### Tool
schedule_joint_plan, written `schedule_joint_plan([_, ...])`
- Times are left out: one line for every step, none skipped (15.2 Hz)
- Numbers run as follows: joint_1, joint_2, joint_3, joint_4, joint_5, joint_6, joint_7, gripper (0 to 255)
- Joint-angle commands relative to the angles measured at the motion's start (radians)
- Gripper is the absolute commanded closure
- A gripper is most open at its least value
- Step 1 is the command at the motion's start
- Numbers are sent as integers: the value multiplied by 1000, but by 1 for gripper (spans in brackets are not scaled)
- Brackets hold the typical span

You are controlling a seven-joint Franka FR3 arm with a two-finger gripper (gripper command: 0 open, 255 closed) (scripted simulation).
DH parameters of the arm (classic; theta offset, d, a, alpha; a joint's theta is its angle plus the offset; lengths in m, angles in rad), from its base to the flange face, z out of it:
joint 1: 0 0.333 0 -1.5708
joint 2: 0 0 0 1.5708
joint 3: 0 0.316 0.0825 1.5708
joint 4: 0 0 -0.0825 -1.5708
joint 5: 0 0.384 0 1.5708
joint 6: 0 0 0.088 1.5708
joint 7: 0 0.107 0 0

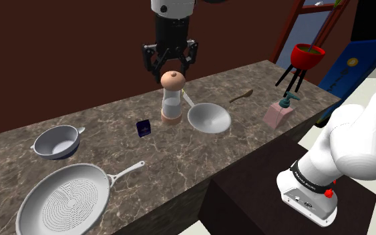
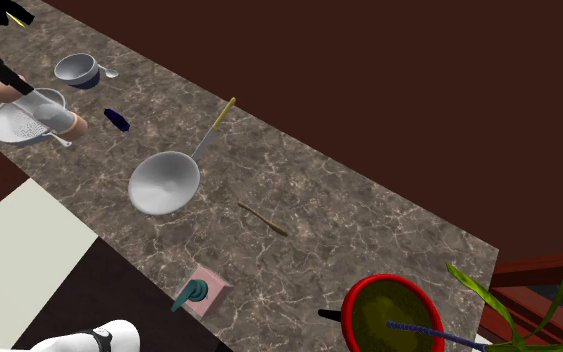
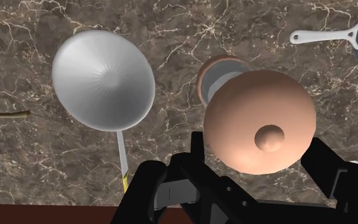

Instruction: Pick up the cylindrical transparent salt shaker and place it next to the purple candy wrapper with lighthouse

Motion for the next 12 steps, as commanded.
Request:
schedule_joint_plan([0,-5,0,-35,1,31,0,255])
schedule_joint_plan([0,-5,0,-49,1,44,0,255])
schedule_joint_plan([0,-5,0,-62,1,58,1,255])
schedule_joint_plan([0,-5,0,-76,1,71,1,255])
schedule_joint_plan([0,-5,0,-89,1,85,2,255])
schedule_joint_plan([1,-5,0,-102,1,98,2,255])
schedule_joint_plan([1,-4,1,-114,1,111,3,255])
schedule_joint_plan([1,-3,1,-127,0,125,4,255])
schedule_joint_plan([1,-2,1,-139,0,138,4,255])
schedule_joint_plan([1,0,1,-151,-1,151,5,255])
schedule_joint_plan([1,2,2,-162,-1,165,6,255])
schedule_joint_plan([1,3,2,-174,-2,178,7,255])
